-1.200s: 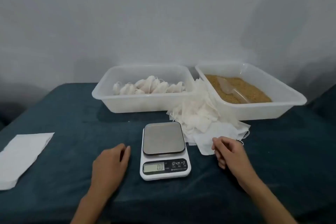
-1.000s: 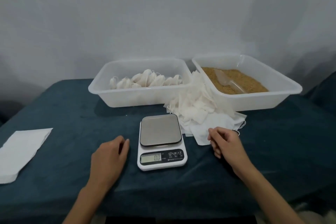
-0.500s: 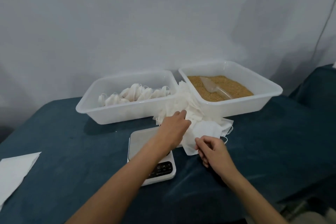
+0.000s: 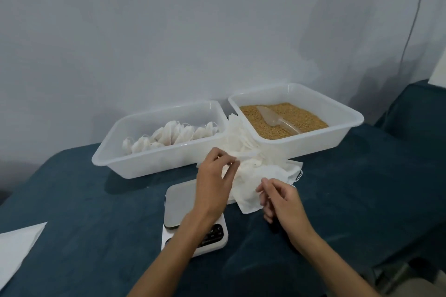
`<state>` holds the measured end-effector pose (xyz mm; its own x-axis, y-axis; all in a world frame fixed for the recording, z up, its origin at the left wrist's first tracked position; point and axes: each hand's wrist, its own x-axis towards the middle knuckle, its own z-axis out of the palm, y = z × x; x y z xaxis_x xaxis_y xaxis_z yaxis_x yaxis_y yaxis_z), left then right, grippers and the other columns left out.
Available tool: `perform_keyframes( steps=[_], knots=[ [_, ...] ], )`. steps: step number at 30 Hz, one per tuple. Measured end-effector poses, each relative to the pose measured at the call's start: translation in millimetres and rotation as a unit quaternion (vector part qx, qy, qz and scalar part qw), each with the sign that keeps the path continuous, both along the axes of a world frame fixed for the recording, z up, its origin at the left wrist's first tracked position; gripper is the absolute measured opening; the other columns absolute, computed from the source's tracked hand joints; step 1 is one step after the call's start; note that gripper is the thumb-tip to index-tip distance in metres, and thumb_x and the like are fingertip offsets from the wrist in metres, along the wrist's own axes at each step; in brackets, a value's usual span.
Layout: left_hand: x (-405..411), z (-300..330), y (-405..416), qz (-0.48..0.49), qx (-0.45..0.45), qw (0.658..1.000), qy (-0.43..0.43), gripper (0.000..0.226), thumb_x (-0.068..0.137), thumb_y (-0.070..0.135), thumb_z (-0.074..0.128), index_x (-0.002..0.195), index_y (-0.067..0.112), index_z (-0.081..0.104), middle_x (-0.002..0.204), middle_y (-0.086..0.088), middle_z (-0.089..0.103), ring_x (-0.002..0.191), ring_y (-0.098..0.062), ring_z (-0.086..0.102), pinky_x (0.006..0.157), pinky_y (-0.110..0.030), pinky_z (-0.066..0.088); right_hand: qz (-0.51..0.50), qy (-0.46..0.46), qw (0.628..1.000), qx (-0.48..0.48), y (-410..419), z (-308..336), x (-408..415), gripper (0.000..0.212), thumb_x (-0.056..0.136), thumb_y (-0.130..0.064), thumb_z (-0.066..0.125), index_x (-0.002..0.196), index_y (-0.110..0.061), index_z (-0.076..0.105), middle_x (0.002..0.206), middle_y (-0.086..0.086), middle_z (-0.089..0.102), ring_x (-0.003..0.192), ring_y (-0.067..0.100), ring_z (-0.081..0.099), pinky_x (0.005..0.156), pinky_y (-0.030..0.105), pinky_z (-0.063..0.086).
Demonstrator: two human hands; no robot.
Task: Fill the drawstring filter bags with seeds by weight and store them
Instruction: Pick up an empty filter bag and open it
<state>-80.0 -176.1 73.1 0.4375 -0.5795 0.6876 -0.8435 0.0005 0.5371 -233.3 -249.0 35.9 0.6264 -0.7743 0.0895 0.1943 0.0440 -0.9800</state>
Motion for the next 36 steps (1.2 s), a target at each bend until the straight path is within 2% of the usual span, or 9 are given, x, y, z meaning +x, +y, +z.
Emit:
perform_keyframes(
  steps=[5, 9, 11, 14, 18, 22, 27, 31, 36],
  knots=[
    [-32, -9, 37, -0.001, -0.04, 0.987, -0.153, 0.007, 0.086, 0.002, 0.078, 0.086, 0.005, 0.072, 0.089, 0.0, 0.057, 0.075, -0.006, 0.048, 0.059, -0.021, 0.043, 0.075, -0.021, 0.996, 0.039, 14, 38, -2, 0.065, 0.093, -0.063, 0.057, 0.106, 0.0, 0.068, 0.093, 0.023, 0.067, 0.073, 0.028, 0.066, 0.056, 0.037, 0.055],
    [-45, -8, 53, -0.026, -0.033, 0.966, -0.254, 0.012, 0.082, -0.004, 0.076, 0.081, 0.006, 0.069, 0.089, -0.002, 0.053, 0.074, -0.012, 0.045, 0.054, -0.026, 0.04, 0.085, -0.036, 0.996, 0.018, 27, 49, -8, 0.026, 0.096, -0.031, 0.07, 0.106, -0.007, 0.073, 0.1, 0.022, 0.072, 0.091, 0.04, 0.068, 0.078, 0.051, 0.059],
    [-50, -10, 62, -0.027, -0.033, 0.977, -0.209, 0.01, 0.083, 0.002, 0.077, 0.088, 0.008, 0.072, 0.099, 0.0, 0.055, 0.083, -0.011, 0.051, 0.065, -0.022, 0.043, 0.084, -0.044, 0.995, 0.023, 27, 50, -11, 0.02, 0.096, -0.022, 0.069, 0.106, -0.006, 0.073, 0.1, 0.018, 0.074, 0.091, 0.034, 0.068, 0.079, 0.044, 0.054],
    [-56, -1, 77, -0.024, -0.067, 0.994, 0.087, 0.043, 0.084, 0.031, 0.071, 0.125, 0.022, 0.065, 0.126, 0.01, 0.06, 0.11, -0.012, 0.062, 0.085, -0.02, 0.052, 0.094, -0.046, 0.994, 0.023, 24, 56, -14, 0.019, 0.094, -0.022, 0.069, 0.108, -0.01, 0.075, 0.108, 0.015, 0.075, 0.102, 0.03, 0.071, 0.089, 0.044, 0.055],
    [-53, 20, 85, -0.071, -0.016, 0.928, 0.367, 0.066, 0.072, 0.06, 0.074, 0.132, 0.035, 0.065, 0.12, 0.017, 0.07, 0.109, -0.009, 0.068, 0.084, -0.035, 0.061, 0.122, -0.025, 0.992, 0.0, 20, 57, -17, 0.021, 0.092, -0.024, 0.071, 0.108, -0.012, 0.076, 0.108, 0.015, 0.074, 0.102, 0.033, 0.07, 0.089, 0.047, 0.055],
    [-56, 28, 89, -0.065, -0.021, 0.938, 0.34, 0.022, 0.087, 0.041, 0.081, 0.088, 0.019, 0.08, 0.092, -0.001, 0.07, 0.087, -0.036, 0.066, 0.072, -0.059, 0.056, 0.107, 0.025, 0.992, -0.053, 28, 59, -14, 0.014, 0.091, -0.023, 0.073, 0.105, -0.021, 0.076, 0.104, 0.003, 0.076, 0.101, 0.024, 0.07, 0.093, 0.047, 0.057],
    [-55, 26, 91, 0.028, -0.067, 0.96, 0.271, 0.03, 0.085, 0.015, 0.083, 0.064, 0.012, 0.062, 0.084, 0.008, 0.058, 0.074, -0.021, 0.058, 0.065, -0.041, 0.052, -0.153, 0.058, 0.958, -0.238, 49, 66, -15, 0.019, 0.084, -0.037, 0.077, 0.088, -0.033, 0.059, 0.084, -0.014, 0.063, 0.077, 0.008, 0.062, 0.066, 0.018, 0.052],
    [-63, 25, 92, 0.038, -0.066, 0.973, 0.216, 0.037, 0.084, 0.007, 0.082, 0.063, 0.014, 0.052, 0.077, 0.004, 0.052, 0.067, -0.019, 0.051, 0.061, -0.046, 0.047, 0.016, 0.065, 0.978, -0.196, 69, 73, -16, 0.038, 0.08, -0.062, 0.071, 0.074, -0.025, 0.066, 0.063, -0.004, 0.063, 0.057, 0.008, 0.056, 0.057, 0.03, 0.051],
    [-69, 19, 95, 0.025, -0.056, 0.98, 0.189, 0.03, 0.089, 0.017, 0.08, 0.07, 0.021, 0.057, 0.077, 0.007, 0.057, 0.069, -0.02, 0.057, 0.062, -0.04, 0.052, 0.055, 0.059, 0.989, -0.121, 62, 73, -14, 0.013, 0.09, -0.023, 0.074, 0.08, -0.017, 0.071, 0.071, -0.002, 0.069, 0.063, 0.012, 0.065, 0.061, 0.03, 0.054]
  ],
)
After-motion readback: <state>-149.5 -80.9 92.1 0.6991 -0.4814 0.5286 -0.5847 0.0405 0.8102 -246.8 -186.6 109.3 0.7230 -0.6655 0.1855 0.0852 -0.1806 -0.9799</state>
